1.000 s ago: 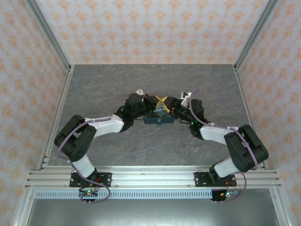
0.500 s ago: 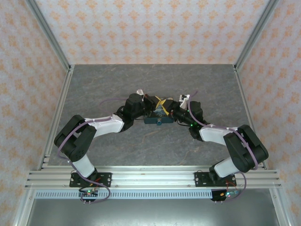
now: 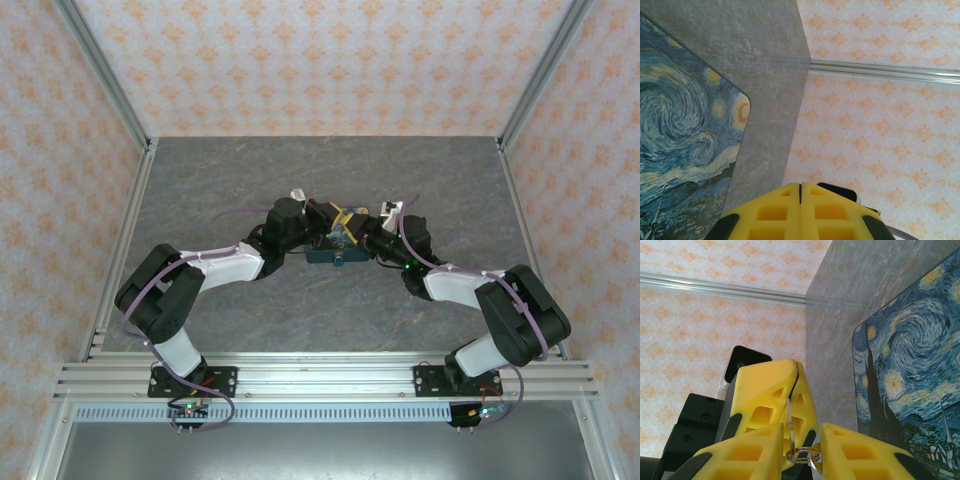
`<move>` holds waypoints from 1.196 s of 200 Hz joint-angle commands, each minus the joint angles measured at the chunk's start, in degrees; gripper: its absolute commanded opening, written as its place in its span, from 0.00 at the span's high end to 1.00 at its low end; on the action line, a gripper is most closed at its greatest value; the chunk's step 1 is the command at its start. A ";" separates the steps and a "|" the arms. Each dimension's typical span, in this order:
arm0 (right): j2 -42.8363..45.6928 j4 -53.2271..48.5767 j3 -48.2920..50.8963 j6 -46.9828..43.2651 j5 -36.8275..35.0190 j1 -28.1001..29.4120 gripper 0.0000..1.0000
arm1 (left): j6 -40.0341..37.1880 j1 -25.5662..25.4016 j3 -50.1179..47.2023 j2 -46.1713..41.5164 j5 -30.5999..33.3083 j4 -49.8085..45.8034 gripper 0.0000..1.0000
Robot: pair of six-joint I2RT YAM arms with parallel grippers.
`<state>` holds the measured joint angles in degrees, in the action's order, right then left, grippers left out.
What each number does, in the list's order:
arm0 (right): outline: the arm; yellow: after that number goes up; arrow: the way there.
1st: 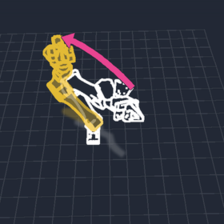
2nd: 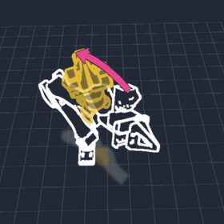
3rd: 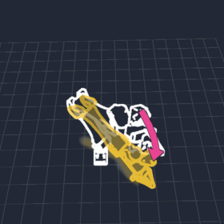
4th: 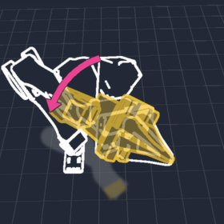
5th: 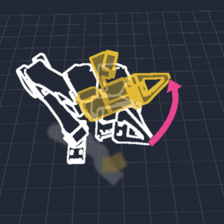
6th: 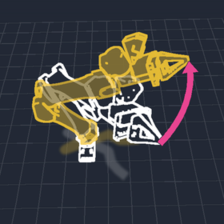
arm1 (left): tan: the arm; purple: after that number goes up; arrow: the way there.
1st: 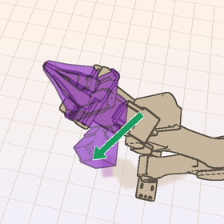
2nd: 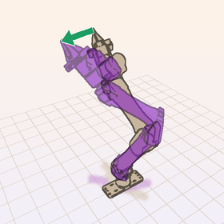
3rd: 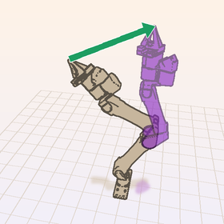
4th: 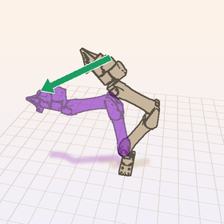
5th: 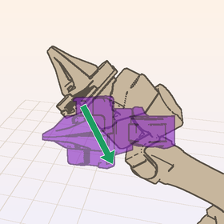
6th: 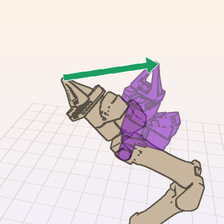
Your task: Unlock a padlock with a key
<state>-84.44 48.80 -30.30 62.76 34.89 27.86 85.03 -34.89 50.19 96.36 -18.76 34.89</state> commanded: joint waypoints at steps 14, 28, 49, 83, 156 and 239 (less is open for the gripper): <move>-0.15 1.04 -1.20 -1.24 -0.30 0.44 0.79 | -0.58 -0.51 1.25 -1.96 1.60 -0.42 1.00; -0.13 0.88 -1.40 -1.26 -0.74 0.36 0.83 | -0.57 -0.61 1.21 -1.97 1.68 -0.44 1.00; -0.17 0.51 -1.77 -1.26 -1.61 0.37 0.89 | -0.27 -0.61 0.91 -2.18 1.71 -0.32 1.00; -0.06 -0.17 -2.19 -1.24 -2.85 0.38 1.00 | -0.22 -0.61 -0.03 -2.86 1.96 -0.44 1.00; 0.05 -0.85 -2.30 -0.88 -4.22 -0.17 1.00 | -0.04 -0.60 -2.18 -5.09 2.60 -0.45 1.00; 0.31 -0.46 -2.74 -1.33 -1.26 -0.16 1.00 | -2.33 -0.61 0.19 -4.37 1.16 -3.90 0.93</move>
<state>-84.44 47.37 -31.62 62.33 32.56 27.92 84.07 -34.89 48.69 93.45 -17.50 32.27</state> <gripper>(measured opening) 0.041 0.064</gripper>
